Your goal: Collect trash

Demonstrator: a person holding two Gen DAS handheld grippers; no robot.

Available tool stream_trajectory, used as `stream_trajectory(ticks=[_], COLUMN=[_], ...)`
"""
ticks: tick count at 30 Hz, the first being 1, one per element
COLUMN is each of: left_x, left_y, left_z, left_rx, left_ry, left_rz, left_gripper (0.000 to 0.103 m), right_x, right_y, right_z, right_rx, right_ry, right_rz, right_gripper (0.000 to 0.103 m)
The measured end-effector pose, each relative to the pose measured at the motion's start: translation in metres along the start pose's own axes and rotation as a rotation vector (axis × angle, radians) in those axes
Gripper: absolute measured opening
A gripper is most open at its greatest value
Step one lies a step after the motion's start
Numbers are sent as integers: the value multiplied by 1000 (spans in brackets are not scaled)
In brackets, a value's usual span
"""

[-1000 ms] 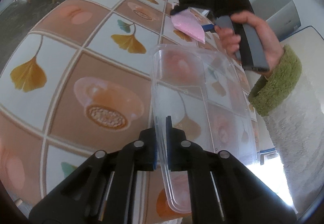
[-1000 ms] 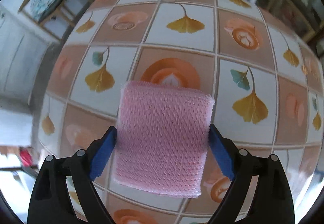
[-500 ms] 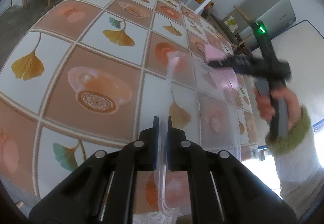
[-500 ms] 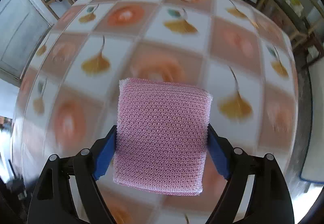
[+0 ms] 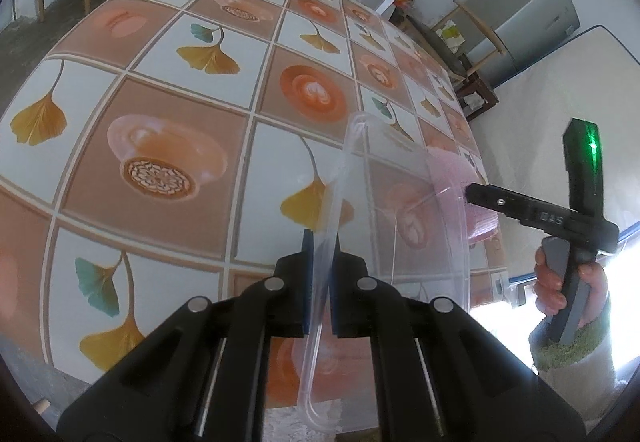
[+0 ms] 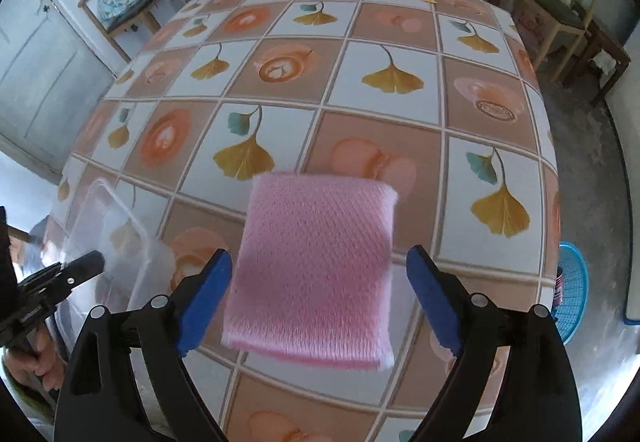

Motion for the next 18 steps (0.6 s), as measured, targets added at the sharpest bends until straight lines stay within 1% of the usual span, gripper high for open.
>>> stream_trajectory(ticks=[1, 3, 7, 11, 18], left_x=[0, 0, -1, 0, 1], left_y=[0, -2, -3, -4, -7], left_z=[0, -2, -4, -3, -4], left_rx=[0, -3, -4, 2, 8], left_ry=[2, 7, 22, 31, 40], left_rz=[-2, -5, -2, -7, -11], left_gripper=[5, 5, 5, 5, 5], right_x=[-1, -3, 4, 9, 12], right_y=[-2, -6, -14, -20, -27], right_z=[-2, -4, 0, 3, 12], right_rx=[-8, -14, -12, -18, -4], right_ry=[9, 5, -7, -29, -77], right_rz=[9, 12, -30, -65, -102], right_gripper=[89, 90, 90, 90, 90])
Point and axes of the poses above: each gripper's, at about its wrist camera, not at the fingertips, and z roughly the way its jaws point, x to its left, y to its top, the point moved 8 cm from there along z, roughly the way its jaws point, and after that the axes turned 8 degrees about -y, right-handed, at the moved point
